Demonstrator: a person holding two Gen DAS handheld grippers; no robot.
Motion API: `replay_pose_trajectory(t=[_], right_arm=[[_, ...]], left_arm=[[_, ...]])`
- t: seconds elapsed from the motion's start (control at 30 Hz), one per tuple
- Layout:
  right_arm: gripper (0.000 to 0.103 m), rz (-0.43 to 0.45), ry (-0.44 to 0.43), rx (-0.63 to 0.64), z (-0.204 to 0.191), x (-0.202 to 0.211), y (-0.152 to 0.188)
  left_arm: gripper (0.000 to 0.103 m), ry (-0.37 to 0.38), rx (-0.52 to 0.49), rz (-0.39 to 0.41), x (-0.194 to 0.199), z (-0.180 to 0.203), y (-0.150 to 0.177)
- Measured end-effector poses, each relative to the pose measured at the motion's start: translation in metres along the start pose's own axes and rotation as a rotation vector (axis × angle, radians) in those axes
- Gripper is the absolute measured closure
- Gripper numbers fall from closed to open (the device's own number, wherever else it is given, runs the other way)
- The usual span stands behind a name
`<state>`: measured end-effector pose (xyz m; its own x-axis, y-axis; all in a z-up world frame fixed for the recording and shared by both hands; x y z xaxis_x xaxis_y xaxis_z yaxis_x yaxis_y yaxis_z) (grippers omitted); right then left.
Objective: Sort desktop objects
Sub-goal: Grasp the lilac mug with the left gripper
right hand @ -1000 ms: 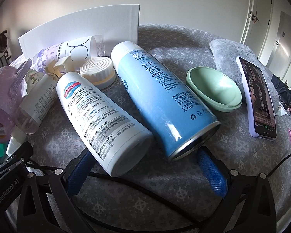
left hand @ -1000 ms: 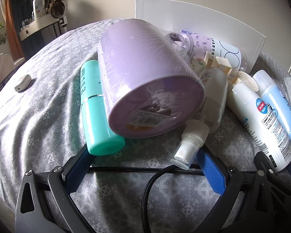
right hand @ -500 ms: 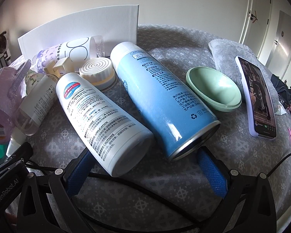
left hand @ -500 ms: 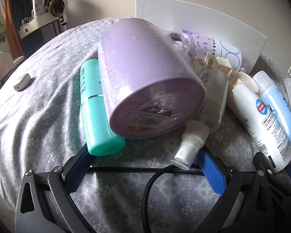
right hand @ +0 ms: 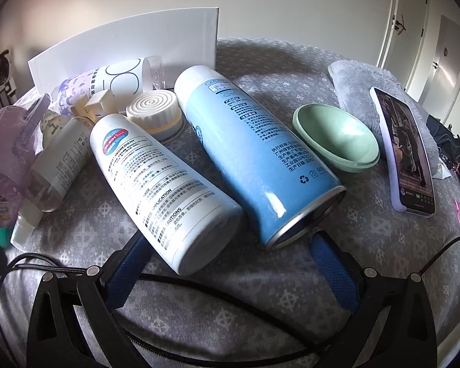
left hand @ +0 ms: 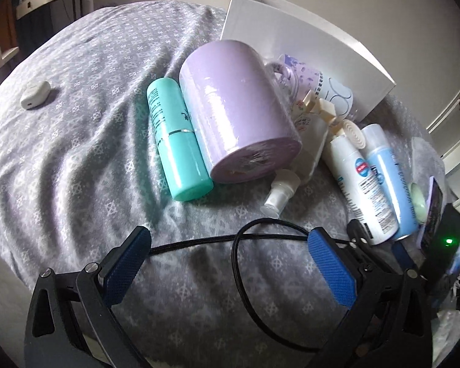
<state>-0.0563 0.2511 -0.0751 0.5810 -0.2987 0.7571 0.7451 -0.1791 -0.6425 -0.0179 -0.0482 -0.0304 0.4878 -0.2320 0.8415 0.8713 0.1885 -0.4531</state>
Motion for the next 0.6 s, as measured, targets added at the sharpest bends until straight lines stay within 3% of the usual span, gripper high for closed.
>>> replay_pose_trajectory(t=[0.1, 0.27, 0.33, 0.47, 0.6], right_arm=[[0.000, 0.000, 0.002, 0.002, 0.000, 0.000, 0.000], [0.000, -0.001, 0.003, 0.004, 0.000, 0.002, 0.001], [0.000, -0.001, 0.005, 0.004, -0.001, 0.002, 0.002], [0.000, -0.001, 0.007, 0.006, -0.001, 0.003, 0.002], [0.000, 0.000, 0.008, 0.007, 0.000, 0.004, 0.003]], left_arm=[[0.000, 0.064, 0.005, 0.039, 0.029, 0.002, -0.005], [0.000, 0.107, 0.028, 0.152, 0.059, 0.012, -0.057], [0.000, 0.110, 0.010, 0.136, 0.053, 0.025, -0.079], [0.000, 0.017, -0.023, 0.091, 0.011, 0.033, -0.105], [0.000, -0.062, -0.012, -0.047, -0.043, 0.027, -0.104]])
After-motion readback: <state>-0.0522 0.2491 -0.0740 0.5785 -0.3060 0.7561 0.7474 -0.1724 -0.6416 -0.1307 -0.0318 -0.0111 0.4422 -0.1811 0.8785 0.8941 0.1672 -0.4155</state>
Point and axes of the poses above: each gripper's, at about its wrist camera, not at the fingertips, and x roughly against the way its jaws point, z to its right, y to its underside, the point moved 9 cm from there along -x, roughly the way its jaws point, and after that the axes turned 5 degrees about x, right-handed, at the moved point
